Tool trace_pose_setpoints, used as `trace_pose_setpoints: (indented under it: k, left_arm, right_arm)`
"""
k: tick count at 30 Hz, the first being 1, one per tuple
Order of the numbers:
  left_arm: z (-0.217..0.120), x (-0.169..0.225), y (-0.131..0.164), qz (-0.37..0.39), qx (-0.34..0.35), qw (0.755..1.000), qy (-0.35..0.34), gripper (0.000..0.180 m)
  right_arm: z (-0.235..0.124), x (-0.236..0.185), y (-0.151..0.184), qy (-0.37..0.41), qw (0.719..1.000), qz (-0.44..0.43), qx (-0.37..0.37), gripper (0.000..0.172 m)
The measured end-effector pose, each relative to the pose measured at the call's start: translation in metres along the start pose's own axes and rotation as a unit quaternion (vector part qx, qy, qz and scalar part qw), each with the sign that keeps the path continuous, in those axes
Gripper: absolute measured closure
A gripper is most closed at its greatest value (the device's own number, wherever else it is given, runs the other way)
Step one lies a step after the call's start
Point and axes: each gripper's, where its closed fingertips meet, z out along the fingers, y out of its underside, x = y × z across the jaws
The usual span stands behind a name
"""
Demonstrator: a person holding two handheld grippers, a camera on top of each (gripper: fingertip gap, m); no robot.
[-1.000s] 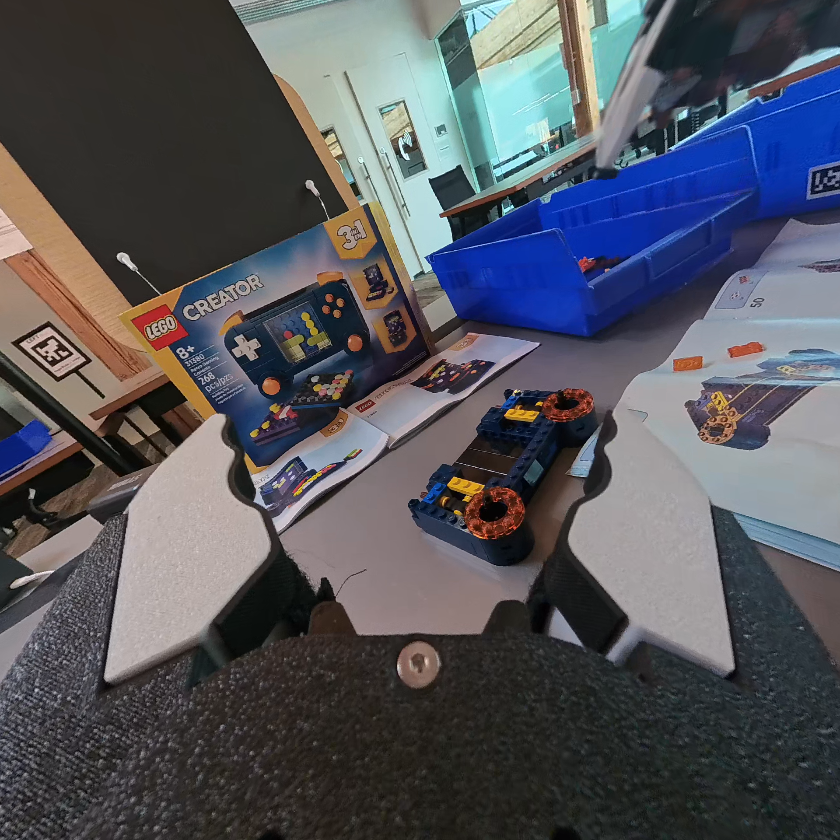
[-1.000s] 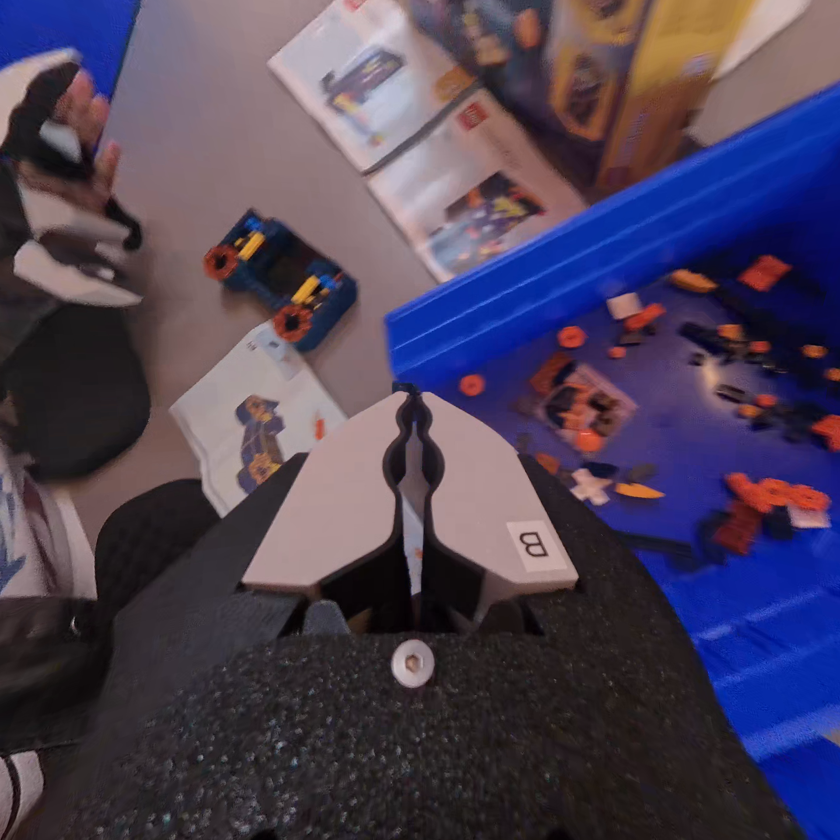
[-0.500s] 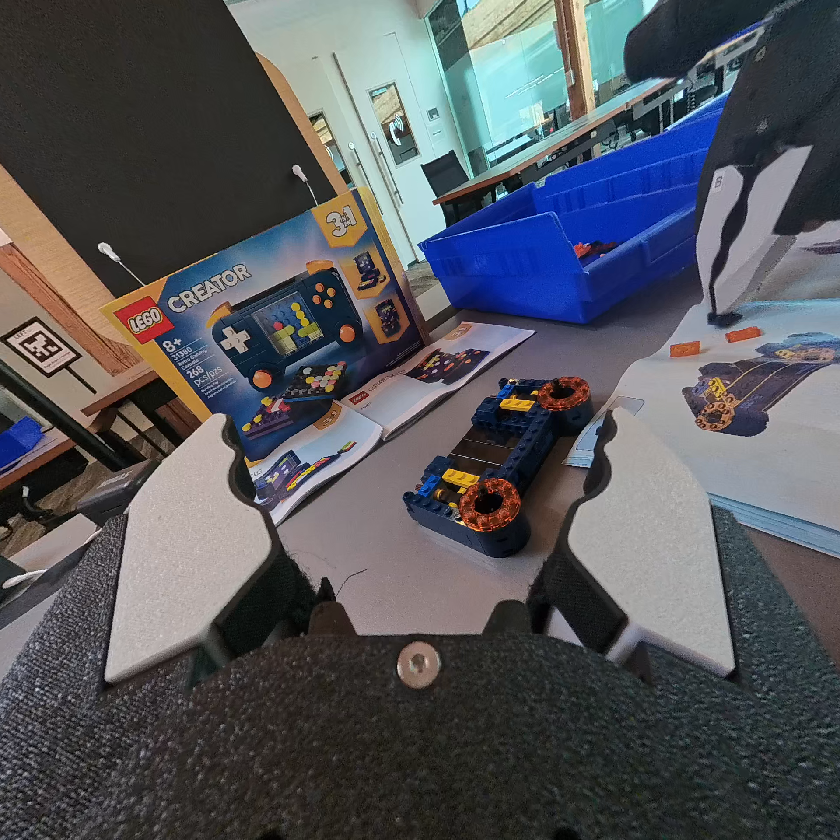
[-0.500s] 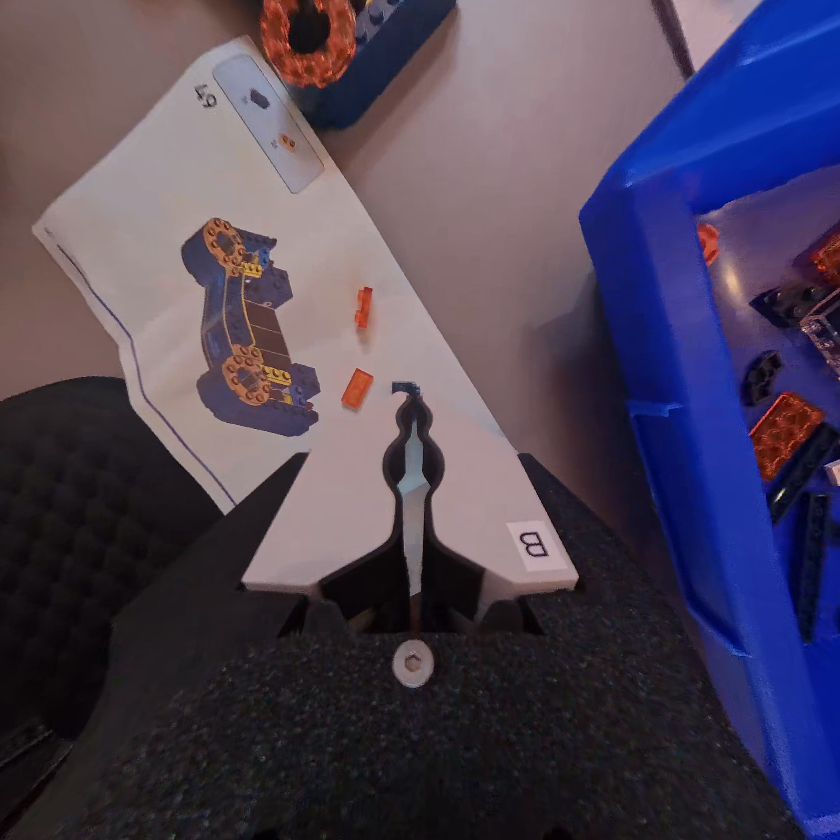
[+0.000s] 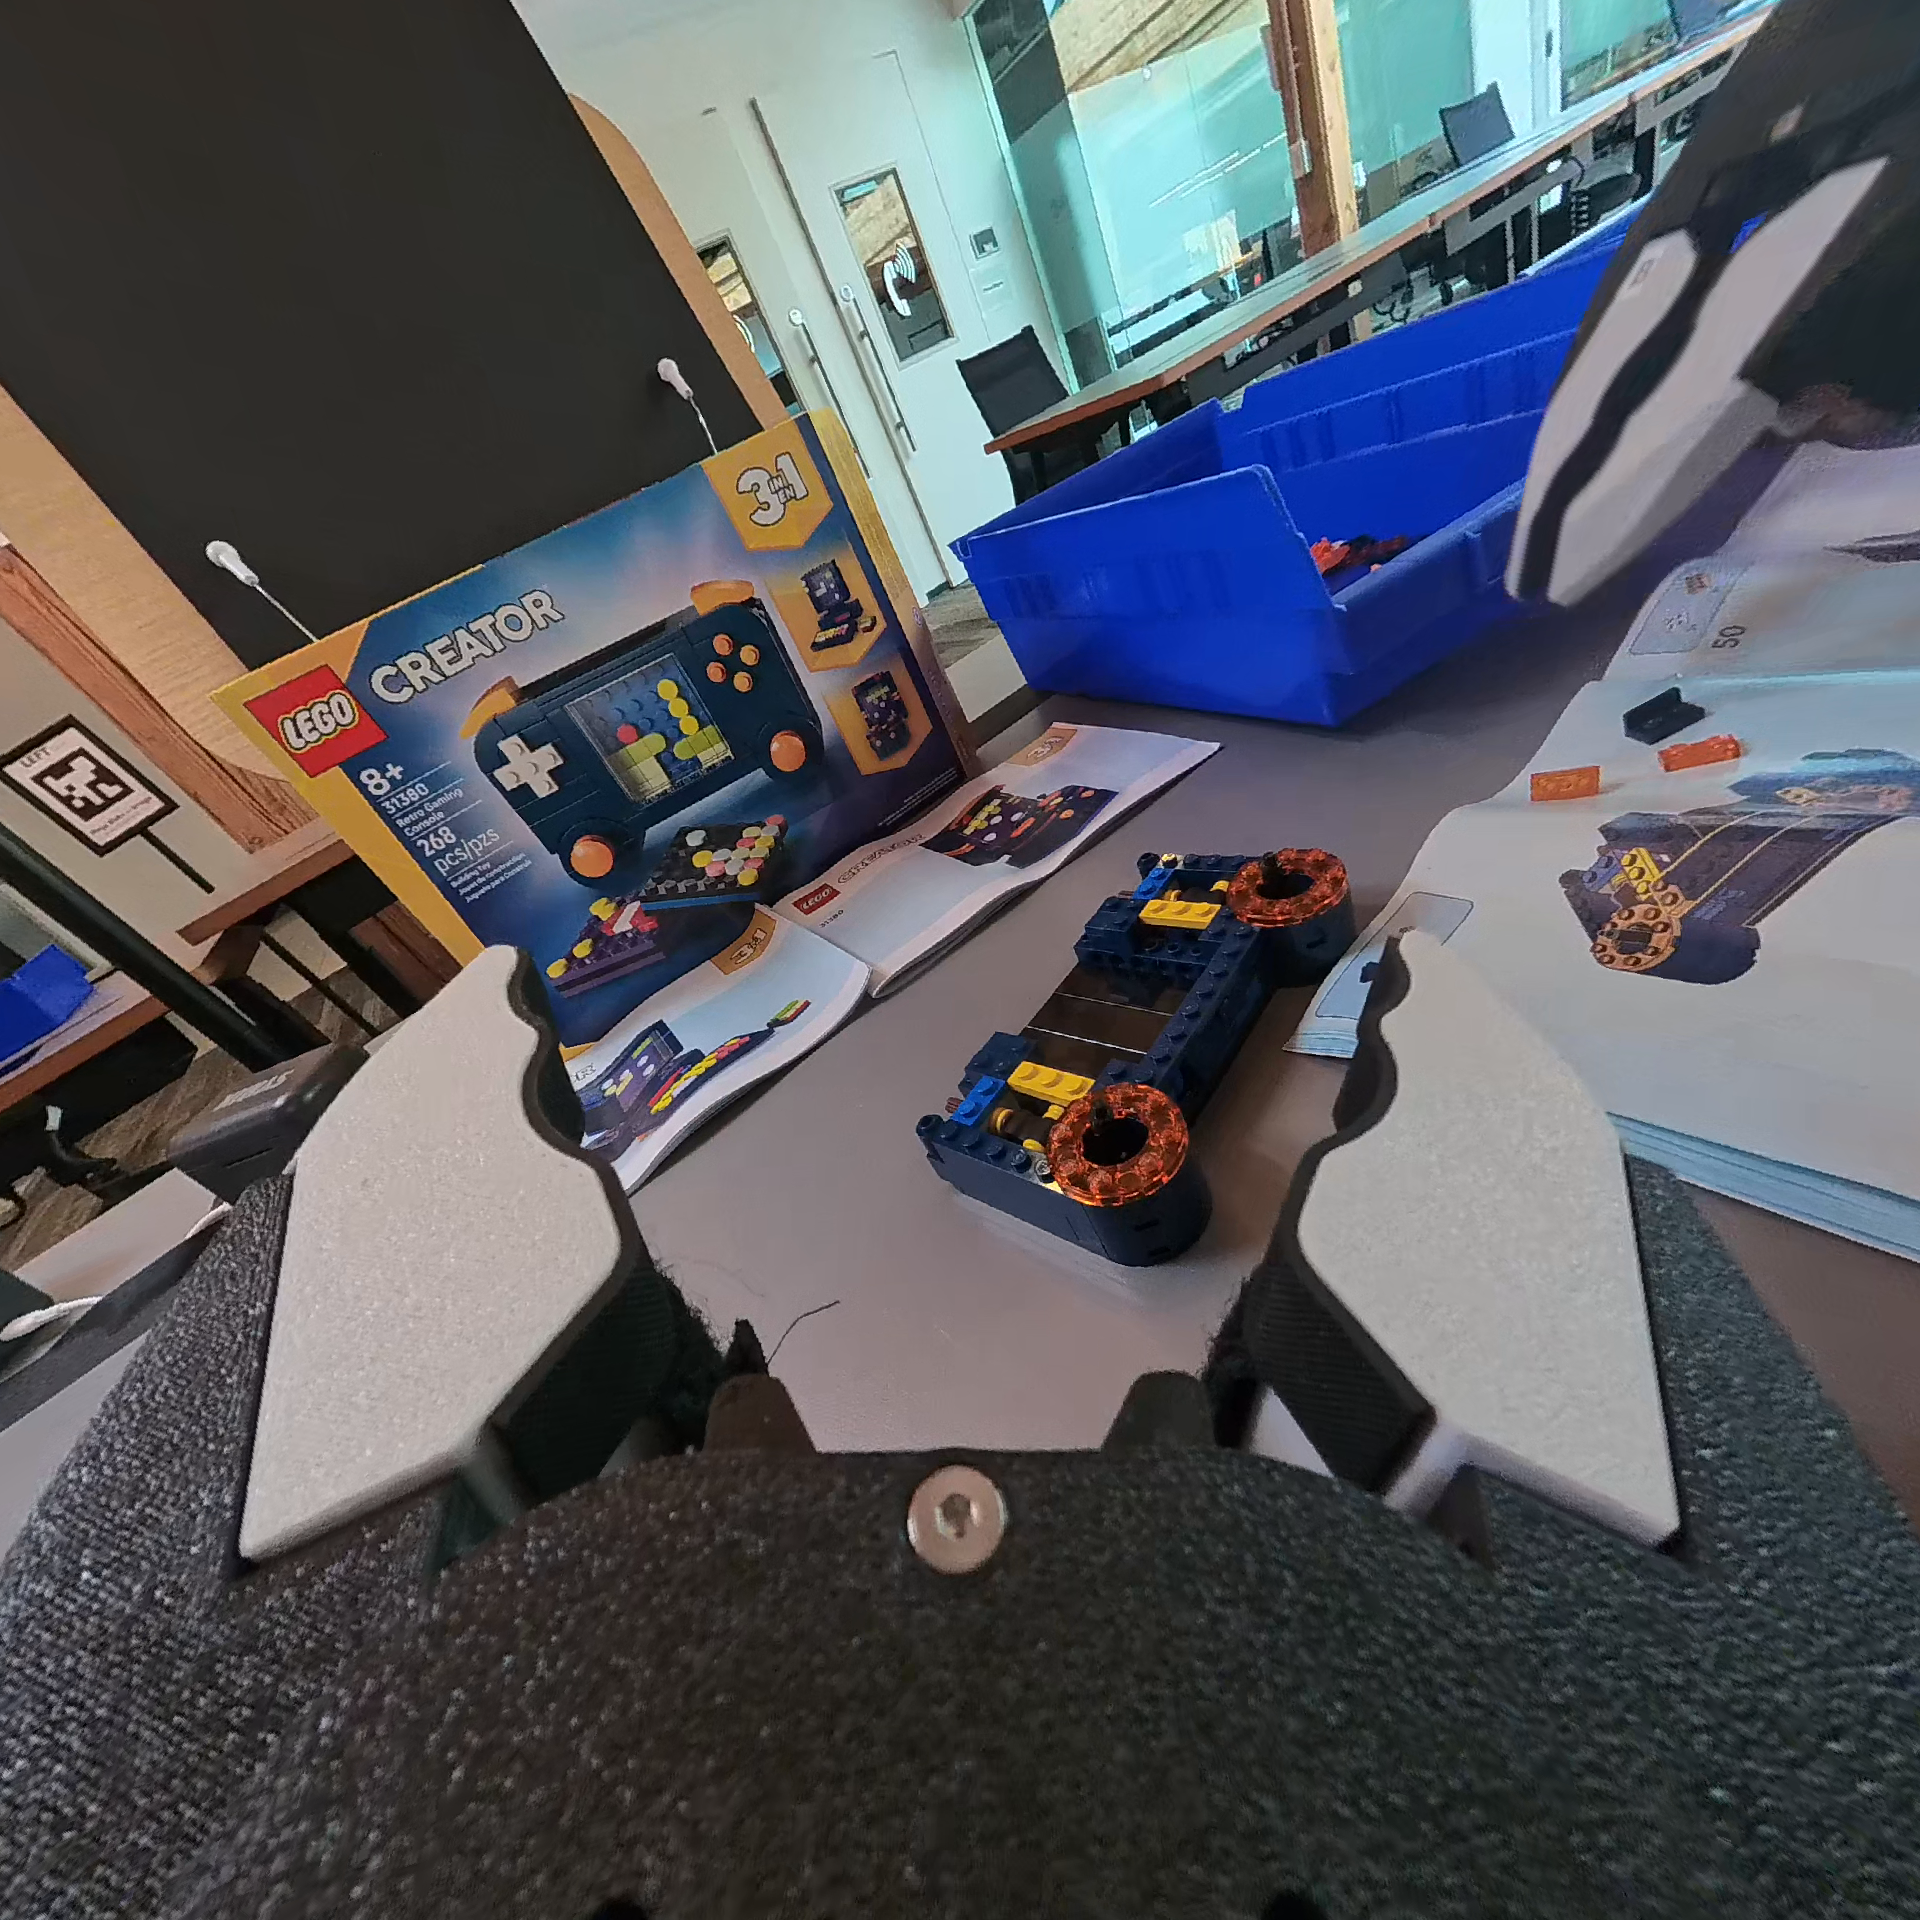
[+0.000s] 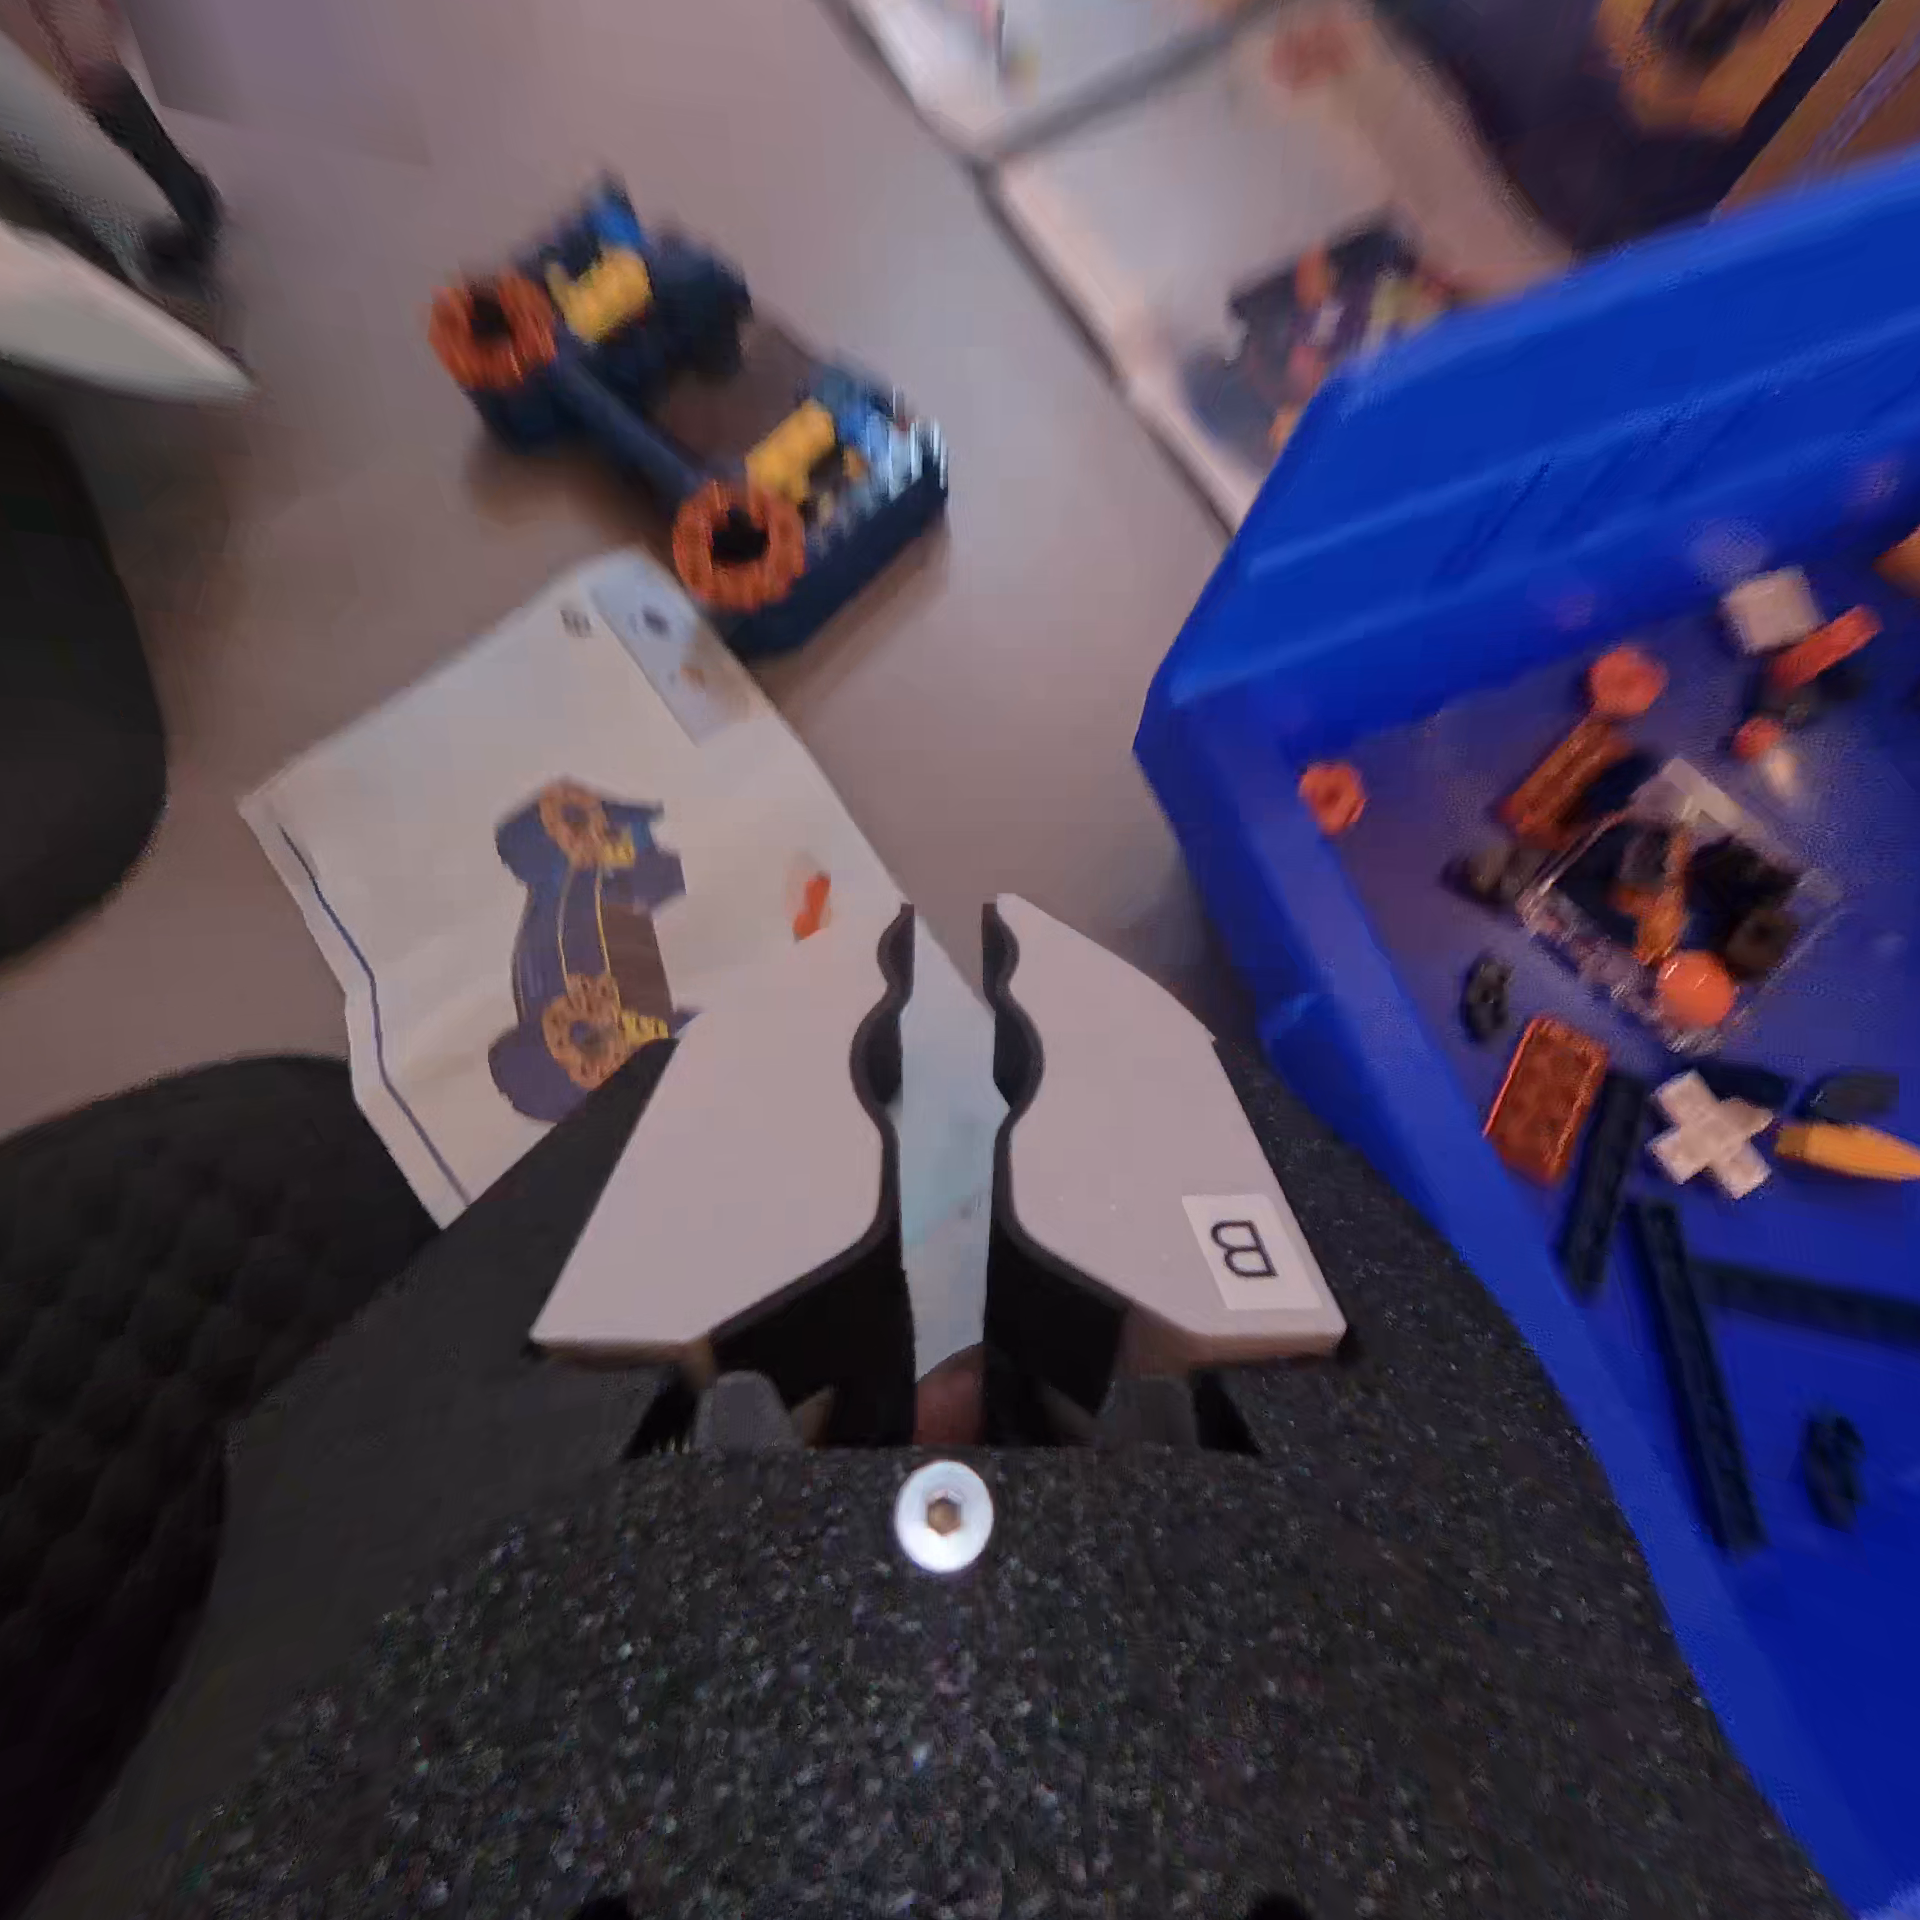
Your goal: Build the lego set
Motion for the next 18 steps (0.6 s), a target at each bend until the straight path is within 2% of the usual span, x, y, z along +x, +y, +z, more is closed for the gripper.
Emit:
trace_pose_setpoints:
  k: [3, 7, 10, 13, 15, 18]
  left_arm:
    - [0.000, 0.000, 0.002, 0.000, -0.003, 1.000, -0.001, 0.039]
    - [0.000, -0.002, 0.003, -0.009, -0.003, 1.000, -0.002, 0.039]
    - [-0.001, -0.003, 0.001, -0.013, 0.002, 1.000, -0.004, 0.039]
    - [-0.001, -0.004, -0.002, -0.012, 0.007, 1.000, -0.005, 0.039]
    - [-0.001, -0.004, -0.001, -0.016, 0.006, 1.000, -0.005, 0.039]
    - [-0.001, -0.006, -0.001, -0.025, 0.008, 1.000, -0.006, 0.039]
  right_arm:
    - [-0.018, 0.005, -0.040, 0.031, 0.983, -0.017, 0.179, 0.149]
    - [-0.050, 0.024, -0.066, 0.139, 0.923, -0.051, 0.355, 0.137]
    - [-0.074, 0.034, -0.071, 0.203, 0.879, -0.060, 0.428, 0.135]
    - [-0.097, 0.042, -0.070, 0.248, 0.838, -0.045, 0.484, 0.123]
    - [-0.111, 0.047, -0.068, 0.258, 0.814, -0.023, 0.520, 0.107]
    - [-0.136, 0.053, -0.065, 0.288, 0.769, 0.002, 0.571, 0.073]
